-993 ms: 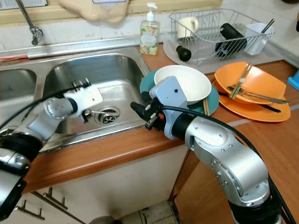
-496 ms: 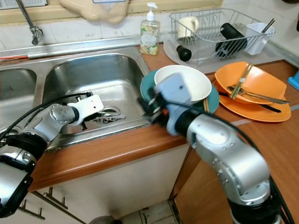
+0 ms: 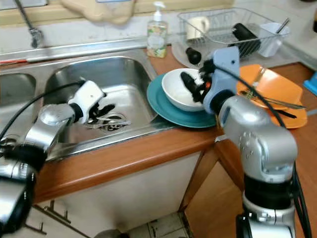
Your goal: Kitchen organization
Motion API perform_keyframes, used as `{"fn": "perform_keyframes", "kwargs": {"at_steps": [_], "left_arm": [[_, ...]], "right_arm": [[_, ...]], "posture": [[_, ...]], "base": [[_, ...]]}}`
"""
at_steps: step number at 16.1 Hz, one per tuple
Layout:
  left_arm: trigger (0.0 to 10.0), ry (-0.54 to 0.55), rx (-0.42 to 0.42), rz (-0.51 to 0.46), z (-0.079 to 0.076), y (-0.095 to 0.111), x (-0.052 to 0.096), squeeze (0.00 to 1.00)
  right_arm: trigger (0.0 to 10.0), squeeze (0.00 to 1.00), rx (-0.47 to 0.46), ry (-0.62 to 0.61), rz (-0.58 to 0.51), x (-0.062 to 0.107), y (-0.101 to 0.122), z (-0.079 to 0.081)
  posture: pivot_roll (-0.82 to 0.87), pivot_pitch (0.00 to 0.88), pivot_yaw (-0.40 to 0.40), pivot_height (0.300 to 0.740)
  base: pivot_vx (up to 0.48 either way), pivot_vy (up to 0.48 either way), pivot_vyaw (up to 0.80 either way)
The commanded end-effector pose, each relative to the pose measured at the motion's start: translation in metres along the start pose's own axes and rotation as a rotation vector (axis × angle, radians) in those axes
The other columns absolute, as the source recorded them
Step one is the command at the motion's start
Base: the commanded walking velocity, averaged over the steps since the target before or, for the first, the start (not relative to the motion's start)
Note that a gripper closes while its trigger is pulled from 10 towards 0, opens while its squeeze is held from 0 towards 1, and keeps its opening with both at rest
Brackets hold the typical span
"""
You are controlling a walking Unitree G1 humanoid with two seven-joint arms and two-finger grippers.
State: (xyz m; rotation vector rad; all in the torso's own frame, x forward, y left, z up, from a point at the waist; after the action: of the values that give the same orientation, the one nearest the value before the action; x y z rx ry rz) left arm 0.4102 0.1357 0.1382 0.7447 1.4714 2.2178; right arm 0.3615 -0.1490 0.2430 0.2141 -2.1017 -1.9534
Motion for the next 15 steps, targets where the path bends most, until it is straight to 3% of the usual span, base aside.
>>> {"fn": "perform_keyframes", "kwargs": {"at_steps": [1,2,3,4,5,7,8,9,12,13,14,15], "left_arm": [[10.0,-0.011,0.037,-0.064,0.003,0.013,0.005,0.00],[10.0,-0.023,0.050,-0.087,0.001,0.017,0.008,0.00],[10.0,-0.050,0.096,-0.161,-0.004,0.030,0.022,0.00],[10.0,-0.103,0.139,-0.199,-0.013,0.038,0.037,0.02],[10.0,-0.122,0.143,-0.209,-0.018,0.040,0.042,1.00],[10.0,-0.216,0.158,-0.232,-0.038,0.046,0.057,1.00],[10.0,-0.257,0.176,-0.222,-0.047,0.047,0.063,0.45],[10.0,-0.307,0.192,-0.200,-0.059,0.048,0.069,0.00],[10.0,-0.368,0.215,-0.175,-0.075,0.048,0.074,0.00],[10.0,-0.369,0.219,-0.172,-0.076,0.048,0.075,0.00],[10.0,-0.374,0.220,-0.167,-0.078,0.049,0.076,0.00],[10.0,-0.376,0.228,-0.158,-0.079,0.050,0.078,0.00]], "right_arm": [[10.0,1.00,0.004,-0.038,0.018,-0.001,0.001,-0.010],[10.0,1.00,0.007,-0.048,0.034,-0.001,-0.002,-0.012],[10.0,0.00,-0.030,-0.099,0.108,-0.001,-0.013,-0.026],[10.0,0.00,-0.069,-0.134,0.156,-0.001,-0.019,-0.038],[10.0,0.00,-0.091,-0.142,0.165,-0.001,-0.019,-0.042],[10.0,0.00,-0.143,-0.169,0.183,-0.001,-0.018,-0.055],[10.0,0.00,-0.162,-0.179,0.208,-0.001,-0.020,-0.059],[10.0,0.00,-0.203,-0.174,0.229,-0.001,-0.024,-0.060],[10.0,0.00,-0.315,-0.111,0.277,-0.002,-0.036,-0.051],[8.8,0.00,-0.341,-0.105,0.297,-0.003,-0.041,-0.049],[3.8,0.00,-0.351,-0.103,0.316,-0.005,-0.046,-0.047],[2.5,0.00,-0.376,-0.092,0.326,-0.006,-0.048,-0.045]], "posture": [[-0.03,0.000,0.019,0.740],[-0.03,0.000,0.019,0.740],[-0.03,0.000,0.013,0.740],[-0.03,0.000,0.013,0.740],[-0.03,0.000,0.012,0.740],[-0.03,0.000,0.010,0.740],[-0.03,0.000,0.011,0.740],[-0.04,0.000,0.018,0.740],[-0.03,0.000,0.018,0.740],[-0.03,0.000,0.018,0.740],[-0.03,0.000,0.016,0.740],[-0.03,0.000,0.016,0.740]], "base": [[0.000,0.000,0.00],[0.000,0.000,0.00],[0.000,0.000,0.00],[0.000,0.000,0.00],[0.000,0.000,0.00],[0.000,0.000,0.00],[0.000,0.000,0.00],[0.000,0.000,0.00],[0.000,0.000,0.00],[0.000,0.000,0.00],[0.000,0.000,0.00],[0.000,0.000,0.00]]}}
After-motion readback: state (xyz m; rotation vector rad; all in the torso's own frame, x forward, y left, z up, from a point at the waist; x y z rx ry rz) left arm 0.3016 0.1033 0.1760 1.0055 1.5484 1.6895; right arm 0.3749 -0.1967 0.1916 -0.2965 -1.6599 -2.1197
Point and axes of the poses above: a point about 5 cm out from each wrist's last joint towards the gripper, its own x axis pointing back from the gripper into the wrist, its own y axis along the axis of the wrist's last joint, z = x × y, the point moved 6 cm from there along -x, pointing out of the wrist towards the gripper, and after that the axes turned 3 degrees about x, right-handed, at the moved point
